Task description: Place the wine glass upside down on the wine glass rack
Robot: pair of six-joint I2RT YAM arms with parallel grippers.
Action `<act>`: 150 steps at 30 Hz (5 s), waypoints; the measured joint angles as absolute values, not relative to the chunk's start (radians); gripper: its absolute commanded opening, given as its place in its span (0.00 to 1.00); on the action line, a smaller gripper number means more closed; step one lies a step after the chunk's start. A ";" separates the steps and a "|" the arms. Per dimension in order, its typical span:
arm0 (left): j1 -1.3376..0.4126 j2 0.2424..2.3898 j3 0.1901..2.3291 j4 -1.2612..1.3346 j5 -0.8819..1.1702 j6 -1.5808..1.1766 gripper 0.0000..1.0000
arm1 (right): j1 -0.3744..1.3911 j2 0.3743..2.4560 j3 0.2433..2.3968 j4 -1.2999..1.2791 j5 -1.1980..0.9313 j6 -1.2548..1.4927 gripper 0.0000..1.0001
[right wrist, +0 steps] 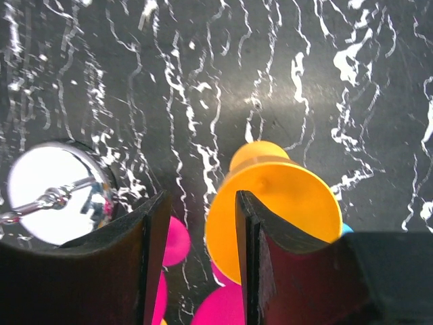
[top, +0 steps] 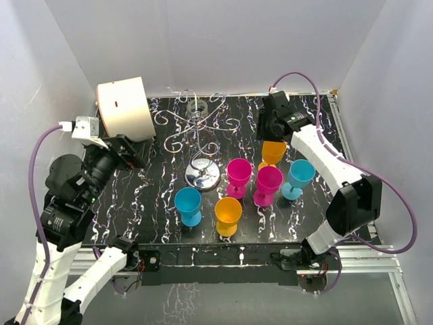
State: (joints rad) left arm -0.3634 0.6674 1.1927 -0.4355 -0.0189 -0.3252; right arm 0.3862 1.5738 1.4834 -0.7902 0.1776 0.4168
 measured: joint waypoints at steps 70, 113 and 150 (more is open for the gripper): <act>-0.362 1.053 1.298 0.275 0.430 -1.011 0.95 | 0.404 0.941 1.174 0.247 -0.070 0.568 0.00; -0.677 1.459 1.438 0.631 -0.101 -1.214 0.48 | 0.404 1.119 1.170 0.616 -0.317 0.909 0.00; -0.601 1.468 1.701 0.414 -0.089 -0.680 0.00 | 0.406 0.974 1.175 0.274 -0.271 0.780 0.68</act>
